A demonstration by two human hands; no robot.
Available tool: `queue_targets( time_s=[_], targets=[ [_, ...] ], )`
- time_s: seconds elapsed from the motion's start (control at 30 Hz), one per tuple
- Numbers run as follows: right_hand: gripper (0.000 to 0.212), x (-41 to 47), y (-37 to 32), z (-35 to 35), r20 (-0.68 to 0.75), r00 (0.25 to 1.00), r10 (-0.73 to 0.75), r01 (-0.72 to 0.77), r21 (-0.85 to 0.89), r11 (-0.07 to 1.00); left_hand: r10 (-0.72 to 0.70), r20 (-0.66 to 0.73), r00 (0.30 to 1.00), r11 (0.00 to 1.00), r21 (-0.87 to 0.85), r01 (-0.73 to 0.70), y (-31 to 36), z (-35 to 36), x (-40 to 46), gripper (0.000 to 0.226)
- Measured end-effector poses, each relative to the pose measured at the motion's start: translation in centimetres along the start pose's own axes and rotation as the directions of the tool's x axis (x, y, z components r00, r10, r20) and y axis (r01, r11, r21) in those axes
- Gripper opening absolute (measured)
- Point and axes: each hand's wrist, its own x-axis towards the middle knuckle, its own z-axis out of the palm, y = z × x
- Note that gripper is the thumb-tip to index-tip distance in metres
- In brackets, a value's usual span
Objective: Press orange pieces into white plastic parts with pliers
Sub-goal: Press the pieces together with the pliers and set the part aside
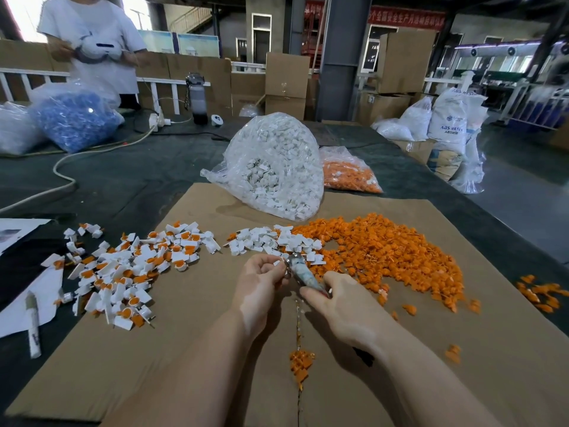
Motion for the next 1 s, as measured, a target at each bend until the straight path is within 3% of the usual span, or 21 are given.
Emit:
queue_targets(
  time_s=[0.13,0.27,0.37,0.57,0.63,0.7,0.8,0.93,1.0],
  targets=[
    [0.034,0.0,1.9,-0.2,-0.180,0.982,0.064,-0.054,0.056,0.997,0.074,-0.001,0.997,0.995,0.066,-0.073,-0.3,0.1,-0.2,0.006],
    [0.043,0.7,4.6,-1.3,-0.438,0.897,0.058,-0.177,-0.235,0.956,0.224,0.063,0.972,0.907,0.351,-0.232,-0.5,-0.1,-0.6,0.016],
    [0.044,1.2,6.4,-1.6,-0.487,0.873,0.027,-0.257,-0.413,0.874,0.283,0.108,0.953,0.794,0.531,-0.295,-0.4,-0.2,-0.7,0.020],
    [0.059,1.4,7.3,-1.1,-0.514,0.858,0.029,-0.364,-0.567,0.739,0.294,0.156,0.943,0.739,0.589,-0.328,-0.4,-0.1,-0.9,0.024],
    [0.053,1.3,6.4,-0.6,-0.549,0.831,-0.092,-0.262,-0.533,0.805,0.289,0.172,0.942,0.720,0.609,-0.332,-0.5,-0.1,-0.8,0.025],
    [0.037,1.3,5.2,0.3,-0.550,0.788,-0.278,0.016,-0.433,0.901,0.289,0.182,0.940,0.720,0.606,-0.339,-0.5,0.0,-0.8,0.025],
    [0.028,1.1,3.0,2.0,-0.481,0.756,-0.444,0.348,-0.279,0.895,0.306,0.210,0.929,0.709,0.601,-0.369,-0.4,0.2,-1.0,0.025],
    [0.017,1.2,2.3,3.3,-0.478,0.727,-0.494,0.461,-0.194,0.866,0.289,0.223,0.931,0.702,0.611,-0.365,-0.4,-0.1,-1.0,0.022],
    [0.010,1.3,2.4,3.5,-0.514,0.732,-0.447,0.451,-0.127,0.884,0.245,0.206,0.947,0.764,0.561,-0.319,-0.4,-0.2,-1.2,0.024]
  ],
)
